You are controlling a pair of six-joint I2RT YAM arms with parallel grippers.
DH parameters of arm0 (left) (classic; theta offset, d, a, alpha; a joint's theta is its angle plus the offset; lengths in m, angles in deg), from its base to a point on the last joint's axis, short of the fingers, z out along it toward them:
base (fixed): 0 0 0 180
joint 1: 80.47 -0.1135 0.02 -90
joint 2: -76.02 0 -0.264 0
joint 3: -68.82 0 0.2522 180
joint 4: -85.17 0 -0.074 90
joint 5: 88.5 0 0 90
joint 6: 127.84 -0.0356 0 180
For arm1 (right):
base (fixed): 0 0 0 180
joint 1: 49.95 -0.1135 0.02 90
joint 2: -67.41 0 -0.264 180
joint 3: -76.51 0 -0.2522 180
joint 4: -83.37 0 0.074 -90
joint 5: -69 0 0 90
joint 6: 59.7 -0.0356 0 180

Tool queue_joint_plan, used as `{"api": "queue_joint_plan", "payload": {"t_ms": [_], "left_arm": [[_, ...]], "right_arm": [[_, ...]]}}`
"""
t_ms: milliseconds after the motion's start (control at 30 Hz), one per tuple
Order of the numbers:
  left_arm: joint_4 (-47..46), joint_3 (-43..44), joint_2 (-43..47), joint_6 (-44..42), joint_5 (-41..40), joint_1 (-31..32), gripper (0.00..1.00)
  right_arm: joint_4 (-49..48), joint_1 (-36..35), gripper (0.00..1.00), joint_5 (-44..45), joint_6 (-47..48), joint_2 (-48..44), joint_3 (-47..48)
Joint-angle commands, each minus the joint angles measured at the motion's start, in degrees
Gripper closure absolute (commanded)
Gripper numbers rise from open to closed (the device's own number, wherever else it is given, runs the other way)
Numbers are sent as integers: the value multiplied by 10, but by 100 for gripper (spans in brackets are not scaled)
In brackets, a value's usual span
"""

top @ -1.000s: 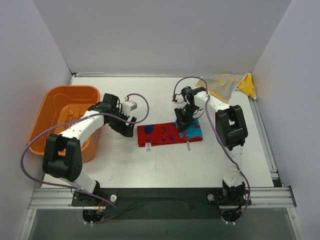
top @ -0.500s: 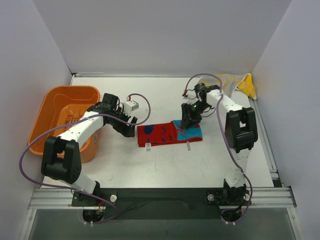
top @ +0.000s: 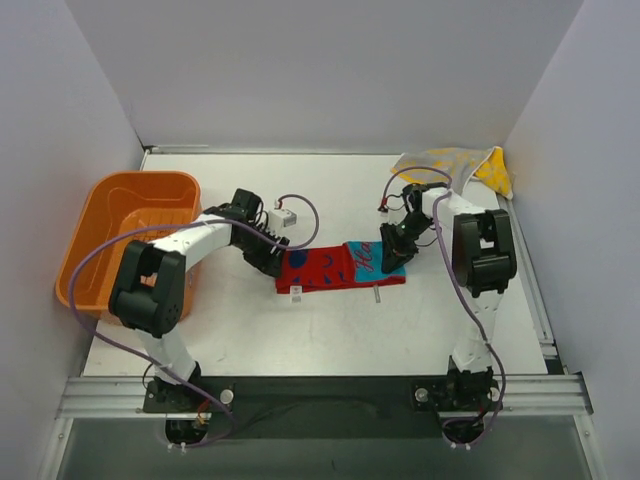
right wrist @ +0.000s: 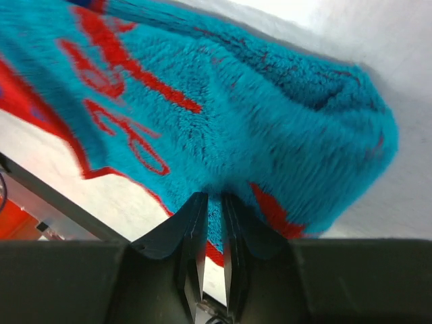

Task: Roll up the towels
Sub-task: Fold the towel

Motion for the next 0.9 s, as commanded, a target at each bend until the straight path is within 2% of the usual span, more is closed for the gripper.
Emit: {"api": "queue_joint_plan", "payload": {"t_ms": [0, 167, 267, 333, 400, 500, 600, 667, 800, 867], "left_arm": [[-27, 41, -42, 26, -17, 9, 38], [-31, 91, -117, 44, -42, 10, 43], [-36, 132, -168, 37, -62, 9, 44], [-36, 197, -210, 40, -73, 6, 44], [-35, 260, -234, 55, -66, -1, 44], [-39, 288, -221, 61, -32, -11, 44], [-44, 251, -137, 46, 1, -16, 43], [-44, 188, -94, 38, 13, -13, 46], [-40, 73, 15, 15, 18, 21, 52], [-33, 26, 33, 16, 19, 35, 54]], "right_arm": [[33, 1, 84, 30, 15, -4, -27], [40, -24, 84, 28, 13, -57, -99], [70, -73, 82, -3, 25, -91, -120], [96, -104, 80, -45, 39, -112, -121], [108, -105, 79, -67, 43, -120, -111], [122, -71, 74, -91, 49, -134, -81], [133, -11, 68, -91, 55, -137, -40], [133, 19, 67, -69, 61, -129, -25], [131, 37, 67, 1, 84, -99, 6], [130, 40, 68, 12, 86, -77, 17]]}}
